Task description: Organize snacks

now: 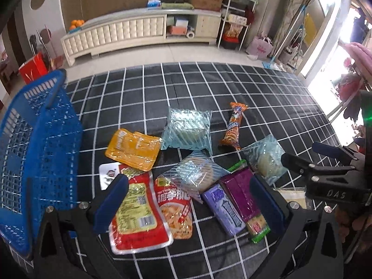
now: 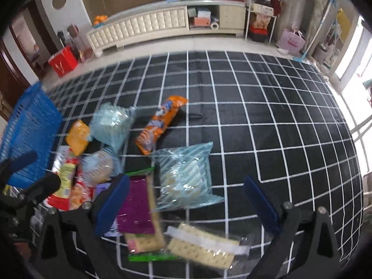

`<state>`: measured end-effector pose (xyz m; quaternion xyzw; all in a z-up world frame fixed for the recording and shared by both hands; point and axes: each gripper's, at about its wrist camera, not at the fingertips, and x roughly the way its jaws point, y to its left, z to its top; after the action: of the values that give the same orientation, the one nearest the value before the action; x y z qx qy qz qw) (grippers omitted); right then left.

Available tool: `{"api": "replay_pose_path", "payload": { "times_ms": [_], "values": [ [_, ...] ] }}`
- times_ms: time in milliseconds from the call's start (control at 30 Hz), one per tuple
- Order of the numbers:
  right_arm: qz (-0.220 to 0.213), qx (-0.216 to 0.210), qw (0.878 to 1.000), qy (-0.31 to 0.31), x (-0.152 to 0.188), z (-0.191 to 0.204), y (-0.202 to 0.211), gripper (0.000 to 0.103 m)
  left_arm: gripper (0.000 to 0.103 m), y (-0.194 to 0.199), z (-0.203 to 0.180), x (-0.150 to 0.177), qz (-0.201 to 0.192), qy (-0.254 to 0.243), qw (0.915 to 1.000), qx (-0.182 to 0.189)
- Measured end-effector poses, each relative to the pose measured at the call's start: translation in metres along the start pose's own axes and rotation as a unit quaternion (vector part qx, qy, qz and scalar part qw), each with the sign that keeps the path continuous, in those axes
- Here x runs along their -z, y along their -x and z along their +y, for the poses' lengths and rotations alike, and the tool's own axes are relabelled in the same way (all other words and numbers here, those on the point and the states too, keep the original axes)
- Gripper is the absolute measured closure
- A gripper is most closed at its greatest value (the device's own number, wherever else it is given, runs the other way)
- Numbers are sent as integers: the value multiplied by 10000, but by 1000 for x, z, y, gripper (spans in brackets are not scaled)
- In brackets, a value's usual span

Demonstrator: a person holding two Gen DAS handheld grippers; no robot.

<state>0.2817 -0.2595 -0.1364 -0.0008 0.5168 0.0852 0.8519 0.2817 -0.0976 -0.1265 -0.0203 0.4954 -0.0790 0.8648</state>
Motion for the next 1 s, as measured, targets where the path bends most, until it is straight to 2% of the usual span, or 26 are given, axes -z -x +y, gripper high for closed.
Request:
{"api": "replay_pose_path", "payload": {
  "times_ms": [133, 300, 433, 500, 533, 667, 900, 1000],
  "values": [
    [192, 207, 9994, 210, -3, -2, -17, 3, 1, -13, -1, -4, 136, -79, 9999, 17],
    [366, -16, 9992, 131, 0, -9, -32, 3, 1, -24, 0, -4, 259, -113, 9996, -32],
    [546, 69, 9983, 192, 5, -11, -42, 14, 1, -26, 3, -2, 279, -112, 9995, -121],
    [562, -68, 9983, 163, 7, -10, -42, 24, 1, -25, 5, -2, 321, -96, 9994, -75],
    [560, -174, 9982, 137, 9, -11, -41, 34, 1, -24, 7, -1, 316, -47, 9995, -54],
    [365, -77, 9988, 319, 14, -5, -35, 42, 1, -17, 11, -3, 260, -30, 9996, -123],
    [-109, -245, 9995, 186, 7, -2, 7, 43, 1, 3, 13, -17, 105, -272, 9992, -291],
    [-289, -380, 9986, 213, -7, 1, 24, 43, 1, 6, 16, -27, 177, -215, 9996, -73]
  ]
}}
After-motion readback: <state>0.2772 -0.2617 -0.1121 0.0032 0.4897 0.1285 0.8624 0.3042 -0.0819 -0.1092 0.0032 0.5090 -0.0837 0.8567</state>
